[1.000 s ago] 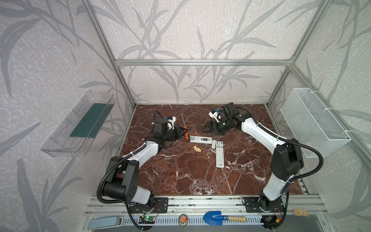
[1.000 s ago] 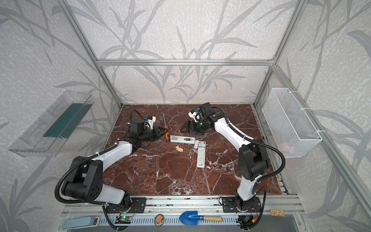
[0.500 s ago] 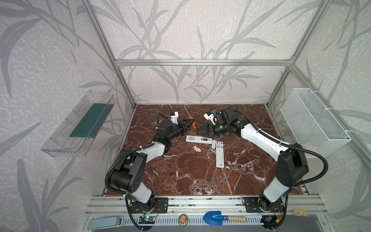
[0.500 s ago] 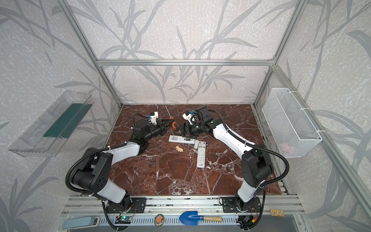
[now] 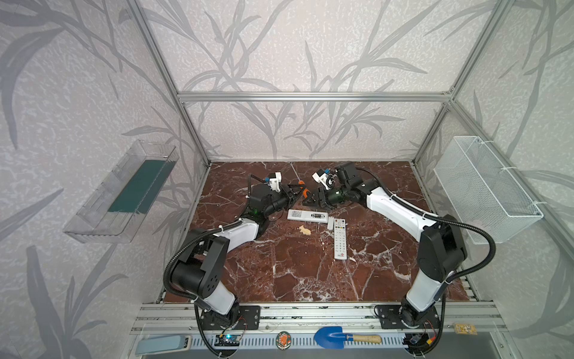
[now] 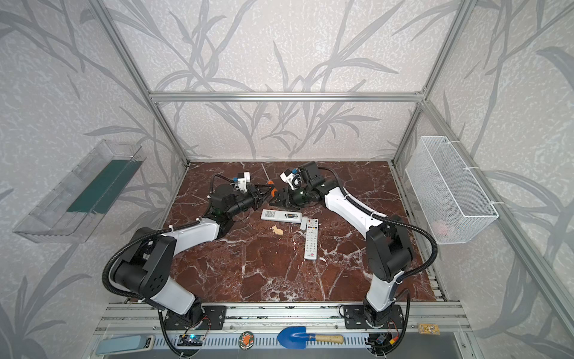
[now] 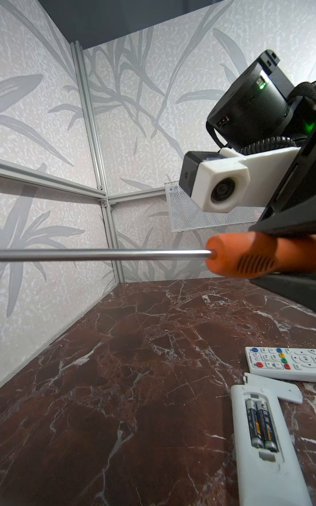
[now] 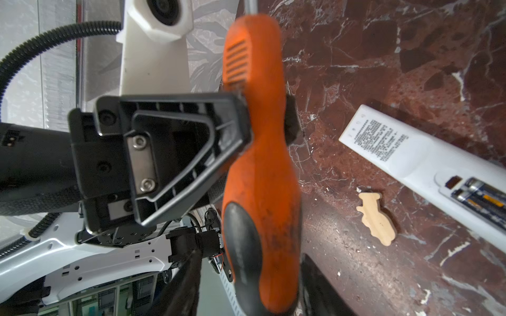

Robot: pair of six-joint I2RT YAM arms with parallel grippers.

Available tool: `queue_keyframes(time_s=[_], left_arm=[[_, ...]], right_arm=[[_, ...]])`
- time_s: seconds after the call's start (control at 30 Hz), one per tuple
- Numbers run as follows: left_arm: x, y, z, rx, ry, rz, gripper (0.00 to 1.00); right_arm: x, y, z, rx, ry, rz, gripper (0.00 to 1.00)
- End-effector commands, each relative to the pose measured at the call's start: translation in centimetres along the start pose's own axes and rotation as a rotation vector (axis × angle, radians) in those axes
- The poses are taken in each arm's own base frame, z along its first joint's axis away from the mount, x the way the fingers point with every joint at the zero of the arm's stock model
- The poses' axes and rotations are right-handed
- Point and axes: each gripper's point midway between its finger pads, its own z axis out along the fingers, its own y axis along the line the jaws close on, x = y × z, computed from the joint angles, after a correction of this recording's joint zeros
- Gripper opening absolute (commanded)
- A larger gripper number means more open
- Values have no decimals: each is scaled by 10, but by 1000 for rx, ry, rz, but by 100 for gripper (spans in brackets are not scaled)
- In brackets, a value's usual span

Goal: Unload the batteries from the remote control
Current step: 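Lift the screwdriver with the left gripper while the right gripper grasps its handle, then open the left gripper and release the screwdriver to the right gripper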

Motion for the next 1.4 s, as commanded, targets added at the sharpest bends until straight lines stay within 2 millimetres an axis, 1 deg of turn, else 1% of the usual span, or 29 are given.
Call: queue_keyframes(time_s=[0.0, 0.1, 0.23, 0.43, 0.47, 0.5, 0.53, 0.57, 0.63, 0.7, 0.8, 0.87, 0.93, 0.97, 1.03, 1.13, 1.17, 1.2, 1.23, 1.3, 1.37], left_arm=[[1, -18, 5, 46, 30, 7, 12], [4, -18, 3, 47, 41, 12, 12], [7, -15, 0, 35, 47, 9, 12], [7, -10, -4, 7, 42, 11, 15], [6, -11, -4, 3, 47, 16, 17], [7, -10, -4, -5, 55, 17, 23], [7, -10, -3, -16, 64, 17, 73], [6, -8, -4, -31, 72, 11, 99], [3, -7, -7, -53, 86, -1, 99], [-2, -5, -11, -71, 99, -7, 99], [-12, -11, -21, -54, 106, 39, 99], [-17, -15, -26, -54, 118, 33, 99], [-17, -18, -26, -48, 182, 11, 99], [-17, -25, -24, -11, 214, 13, 99], [-19, -41, -25, 69, 240, 26, 99], [-26, -60, -29, 147, 204, 69, 99], [-26, -62, -28, 143, 214, 83, 99], [-25, -60, -26, 128, 228, 84, 99], [-24, -57, -25, 112, 236, 84, 99], [-26, -55, -24, 105, 238, 86, 99], [-29, -55, -20, 116, 246, 68, 95]], right_arm=[[-11, 0, 2, 11, -23, -3, 51], [-15, -3, 4, 20, -28, 2, 43], [-18, -3, 4, 27, -36, 1, 28], [-14, -2, -2, 44, -32, -19, 12], [-13, -2, -4, 51, -31, -22, 11], [-12, -3, -5, 57, -30, -23, 10], [-11, -3, -8, 60, -31, -24, 9], [-11, -4, -11, 64, -32, -20, 9], [-10, -6, -19, 64, -38, -20, 8], [-13, -8, -31, 58, -47, -14, 8], [-15, -9, -53, 9, -40, 7, 7], [-15, -4, -67, -54, -22, 18, 5], [-12, 4, -75, -110, 12, 21, 2], [-9, 9, -80, -132, 25, 20, 0], [-6, 17, -84, -172, 41, 24, 0], [0, 29, -86, -255, 70, 41, 0], [0, 33, -86, -286, 76, 49, 0], [0, 34, -84, -307, 80, 60, 0], [2, 44, -88, -335, 76, 46, 0], [5, 54, -87, -381, 97, 42, 0], [11, 61, -83, -392, 121, 33, 0]])
